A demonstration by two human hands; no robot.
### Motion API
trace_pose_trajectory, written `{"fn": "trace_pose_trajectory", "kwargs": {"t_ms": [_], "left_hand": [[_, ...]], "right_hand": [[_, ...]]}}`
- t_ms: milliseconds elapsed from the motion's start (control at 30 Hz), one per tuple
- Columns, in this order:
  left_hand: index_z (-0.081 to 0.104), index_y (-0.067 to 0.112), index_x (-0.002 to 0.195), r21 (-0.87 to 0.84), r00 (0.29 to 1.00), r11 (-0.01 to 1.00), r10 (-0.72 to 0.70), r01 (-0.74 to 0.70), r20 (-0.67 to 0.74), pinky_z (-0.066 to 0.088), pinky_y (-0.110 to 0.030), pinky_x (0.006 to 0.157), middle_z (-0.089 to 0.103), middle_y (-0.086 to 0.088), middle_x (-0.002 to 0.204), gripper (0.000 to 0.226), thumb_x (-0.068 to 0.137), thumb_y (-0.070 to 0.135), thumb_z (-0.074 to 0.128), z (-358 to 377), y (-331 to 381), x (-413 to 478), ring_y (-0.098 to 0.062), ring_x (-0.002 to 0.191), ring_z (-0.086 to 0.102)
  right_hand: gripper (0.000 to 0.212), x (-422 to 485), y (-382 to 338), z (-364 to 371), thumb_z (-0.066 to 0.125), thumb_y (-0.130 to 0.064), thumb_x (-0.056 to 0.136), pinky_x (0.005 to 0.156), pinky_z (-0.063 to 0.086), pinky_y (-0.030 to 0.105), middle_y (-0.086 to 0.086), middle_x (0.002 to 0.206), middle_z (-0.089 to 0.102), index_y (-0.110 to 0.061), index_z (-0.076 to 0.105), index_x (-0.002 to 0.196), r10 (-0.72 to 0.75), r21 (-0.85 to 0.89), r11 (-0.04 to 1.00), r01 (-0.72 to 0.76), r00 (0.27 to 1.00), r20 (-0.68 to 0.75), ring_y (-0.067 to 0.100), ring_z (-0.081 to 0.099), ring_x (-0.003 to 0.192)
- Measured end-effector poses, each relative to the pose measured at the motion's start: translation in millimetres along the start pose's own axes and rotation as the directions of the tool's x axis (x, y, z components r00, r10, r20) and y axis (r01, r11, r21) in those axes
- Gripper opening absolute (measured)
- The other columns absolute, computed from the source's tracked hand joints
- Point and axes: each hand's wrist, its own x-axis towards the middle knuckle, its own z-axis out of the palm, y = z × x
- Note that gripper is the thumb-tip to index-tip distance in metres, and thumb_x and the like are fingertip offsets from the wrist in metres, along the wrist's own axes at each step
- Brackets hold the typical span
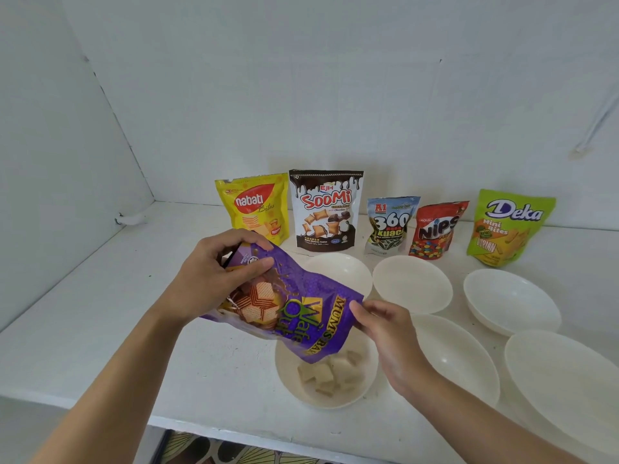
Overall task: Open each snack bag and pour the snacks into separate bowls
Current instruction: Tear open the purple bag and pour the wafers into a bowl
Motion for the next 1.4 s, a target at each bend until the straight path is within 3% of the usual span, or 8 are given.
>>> {"fn": "trace_pose_trajectory", "kwargs": {"t_ms": [133,333,500,667,867,1100,1200,1400], "left_hand": [[0.071,0.014,0.107,-0.082,1.000,0.997,-0.005,0.003,-0.026,0.064,-0.044,0.074,0.073,-0.005,0.108,0.019,0.089,0.011,0.071,-1.9,1.2,2.8,-0.027,0.107,0.071],[0.072,0.017,0.104,0.032,0.999,0.999,0.040,-0.041,0.011,0.064,-0.041,0.078,0.074,-0.003,0.104,0.022,0.083,0.020,0.075,-1.5,-0.1,2.1,-0.023,0.101,0.072],[0.072,0.017,0.105,-0.040,1.000,0.999,0.016,-0.017,-0.016,0.064,-0.035,0.071,0.074,0.001,0.105,0.019,0.087,0.014,0.072,-2.3,2.8,4.0,-0.021,0.105,0.071],[0.073,0.019,0.104,0.037,0.999,0.998,0.041,-0.041,-0.008,0.064,-0.032,0.072,0.074,0.005,0.103,0.020,0.085,0.015,0.075,-3.7,2.4,5.6,-0.019,0.104,0.071],[0.071,0.018,0.104,-0.035,0.999,0.999,0.040,-0.041,-0.027,0.064,-0.033,0.069,0.073,0.001,0.105,0.016,0.089,0.012,0.071,-1.6,4.7,6.5,-0.020,0.107,0.070],[0.072,0.020,0.099,0.110,0.995,0.989,0.099,-0.101,0.021,0.062,-0.026,0.068,0.072,0.008,0.100,0.013,0.086,0.018,0.075,-3.2,9.6,8.9,-0.015,0.101,0.070],[0.072,0.017,0.099,0.083,0.992,0.989,0.124,-0.122,-0.023,0.060,-0.022,0.066,0.074,0.006,0.097,0.013,0.087,0.015,0.075,-1.7,10.7,9.5,-0.014,0.097,0.072],[0.073,0.022,0.100,0.116,0.995,0.989,0.094,-0.091,-0.024,0.062,-0.026,0.068,0.074,0.011,0.098,0.015,0.086,0.019,0.076,-4.7,9.0,7.5,-0.014,0.098,0.072]], "right_hand": [[0.021,0.3,-7.1,2.1,0.067,-0.012,0.094,0.090,0.053,0.046,0.025,0.086,0.070,0.002,0.069,0.078,-0.089,0.019,0.996,0.090,0.995,-0.044,0.025,0.063,0.080],[0.022,-2.1,1.1,2.5,0.066,-0.007,0.093,0.086,0.058,0.040,0.018,0.082,0.071,0.002,0.067,0.073,0.091,0.038,0.995,-0.094,0.994,0.064,0.029,0.068,0.085],[0.026,0.2,-6.2,2.8,0.066,-0.012,0.094,0.089,0.056,0.041,0.026,0.088,0.070,0.012,0.064,0.084,-0.050,0.012,0.999,0.050,0.999,-0.008,0.026,0.067,0.082],[0.025,-0.6,-4.7,3.9,0.065,-0.008,0.095,0.091,0.058,0.046,0.018,0.084,0.073,-0.001,0.065,0.071,0.104,0.000,0.995,-0.104,0.989,0.105,0.031,0.069,0.086],[0.022,-1.9,-10.7,4.2,0.064,-0.011,0.095,0.082,0.060,0.036,0.021,0.089,0.074,0.008,0.065,0.084,-0.020,0.039,0.999,0.019,1.000,0.009,0.023,0.071,0.082],[0.022,-3.9,-4.0,2.7,0.067,-0.012,0.094,0.086,0.059,0.044,0.019,0.090,0.074,-0.005,0.071,0.073,0.064,-0.004,0.998,-0.064,0.995,0.077,0.031,0.072,0.088],[0.019,-5.0,-6.0,6.0,0.066,-0.012,0.094,0.083,0.060,0.040,0.017,0.089,0.075,0.002,0.070,0.082,0.016,0.011,1.000,-0.016,1.000,0.008,0.026,0.072,0.084],[0.021,-8.4,-1.4,3.9,0.067,-0.012,0.094,0.092,0.057,0.050,0.022,0.093,0.074,0.006,0.069,0.084,0.083,-0.006,0.997,-0.083,0.993,0.082,0.032,0.073,0.085]]}}
